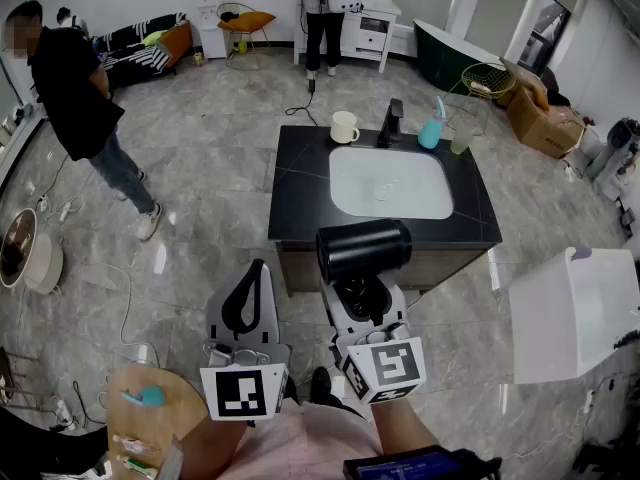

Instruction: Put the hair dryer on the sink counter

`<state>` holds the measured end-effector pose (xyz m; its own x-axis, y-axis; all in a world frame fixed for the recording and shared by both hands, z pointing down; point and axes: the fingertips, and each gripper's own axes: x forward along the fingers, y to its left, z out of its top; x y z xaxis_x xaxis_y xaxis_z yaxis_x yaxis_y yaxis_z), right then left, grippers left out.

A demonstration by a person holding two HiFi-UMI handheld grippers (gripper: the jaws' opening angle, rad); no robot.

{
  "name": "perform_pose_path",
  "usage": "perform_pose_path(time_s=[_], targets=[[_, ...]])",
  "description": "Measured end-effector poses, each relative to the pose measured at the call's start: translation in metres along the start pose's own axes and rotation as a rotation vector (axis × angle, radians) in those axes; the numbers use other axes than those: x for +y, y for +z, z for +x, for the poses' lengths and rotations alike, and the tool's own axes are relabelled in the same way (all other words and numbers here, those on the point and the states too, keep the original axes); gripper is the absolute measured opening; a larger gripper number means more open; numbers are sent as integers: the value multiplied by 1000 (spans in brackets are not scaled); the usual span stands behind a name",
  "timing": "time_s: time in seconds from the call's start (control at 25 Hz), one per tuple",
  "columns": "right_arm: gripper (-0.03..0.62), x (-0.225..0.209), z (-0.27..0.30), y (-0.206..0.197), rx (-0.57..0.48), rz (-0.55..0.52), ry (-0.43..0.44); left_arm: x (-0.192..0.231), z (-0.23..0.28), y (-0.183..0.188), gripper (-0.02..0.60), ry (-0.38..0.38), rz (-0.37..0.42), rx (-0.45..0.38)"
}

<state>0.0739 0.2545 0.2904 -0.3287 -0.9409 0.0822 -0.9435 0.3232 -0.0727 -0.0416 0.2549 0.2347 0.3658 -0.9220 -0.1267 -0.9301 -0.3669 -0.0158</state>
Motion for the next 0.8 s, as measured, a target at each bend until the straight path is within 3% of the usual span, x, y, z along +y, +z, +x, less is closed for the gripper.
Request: perform_pose_path(time_s=[0.44,0.8], targets=[[239,-33,8,-1,-2,19,15,-19,26,-8,9,17,9,18],[239,-66,37,-12,16,36,36,-14,40,-30,9,84,26,50]])
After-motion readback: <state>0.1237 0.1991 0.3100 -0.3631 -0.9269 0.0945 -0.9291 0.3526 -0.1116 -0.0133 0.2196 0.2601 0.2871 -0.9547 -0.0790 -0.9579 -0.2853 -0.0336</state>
